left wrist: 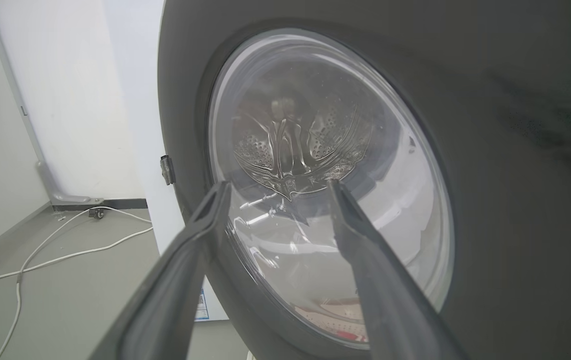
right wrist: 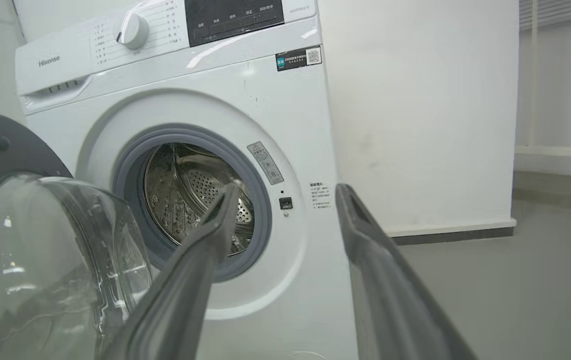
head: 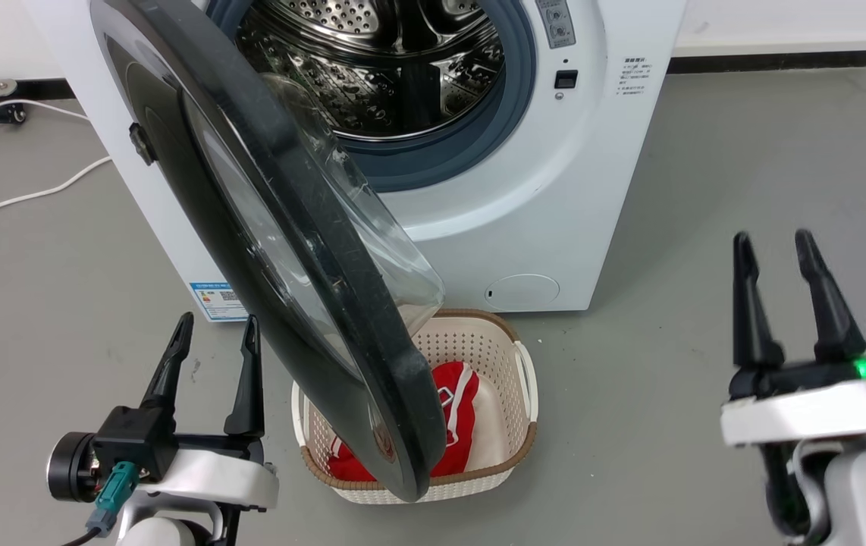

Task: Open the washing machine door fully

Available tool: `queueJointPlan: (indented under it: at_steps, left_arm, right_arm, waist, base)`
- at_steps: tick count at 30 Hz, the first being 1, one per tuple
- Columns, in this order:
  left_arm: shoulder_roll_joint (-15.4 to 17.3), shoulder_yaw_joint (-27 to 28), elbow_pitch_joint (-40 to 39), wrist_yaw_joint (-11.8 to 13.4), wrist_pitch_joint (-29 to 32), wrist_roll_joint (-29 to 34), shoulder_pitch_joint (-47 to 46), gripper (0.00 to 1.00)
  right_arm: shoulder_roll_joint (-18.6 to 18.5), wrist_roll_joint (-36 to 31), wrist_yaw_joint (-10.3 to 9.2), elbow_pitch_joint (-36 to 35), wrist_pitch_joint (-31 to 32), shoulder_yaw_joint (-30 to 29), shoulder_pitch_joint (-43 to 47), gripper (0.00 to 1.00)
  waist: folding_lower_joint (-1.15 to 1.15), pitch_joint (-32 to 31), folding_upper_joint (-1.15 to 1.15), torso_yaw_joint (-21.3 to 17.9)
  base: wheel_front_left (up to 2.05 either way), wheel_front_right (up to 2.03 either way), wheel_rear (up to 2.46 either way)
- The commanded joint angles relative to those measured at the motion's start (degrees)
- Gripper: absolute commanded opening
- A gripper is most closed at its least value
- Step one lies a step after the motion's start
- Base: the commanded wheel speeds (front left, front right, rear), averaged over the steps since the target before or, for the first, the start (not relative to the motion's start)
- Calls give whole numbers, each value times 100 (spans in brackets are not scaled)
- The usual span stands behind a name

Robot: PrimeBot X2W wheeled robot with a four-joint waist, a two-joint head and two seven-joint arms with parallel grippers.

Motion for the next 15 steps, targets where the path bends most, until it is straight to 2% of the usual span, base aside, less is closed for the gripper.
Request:
queueJointPlan:
  at_steps: [1, 4, 6, 15]
  left_arm:
    - [-2, -8, 3, 2, -13, 27, 40, 100]
    - [-1, -7, -1, 2, -13, 28, 22, 100]
    - [2, -7, -8, 2, -13, 42, 7, 100]
    - [28, -30, 15, 2, -13, 43, -3, 100]
  right_arm:
    - [42, -243, -4, -92, -7, -19, 166, 100]
    - [188, -1040, -3, -403, -6, -12, 489, 100]
    - [233, -1320, -4, -475, -5, -7, 695, 100]
    - [260, -1213, -4, -222, -2, -25, 1025, 100]
  waist:
    - [0, -4, 0, 6]
    - [0, 1, 0, 22]
    - [0, 2, 0, 28]
    - [0, -3, 0, 32]
  base:
    - [0, 0, 0]
    - [0, 0, 0]
    - [0, 0, 0]
    - [0, 0, 0]
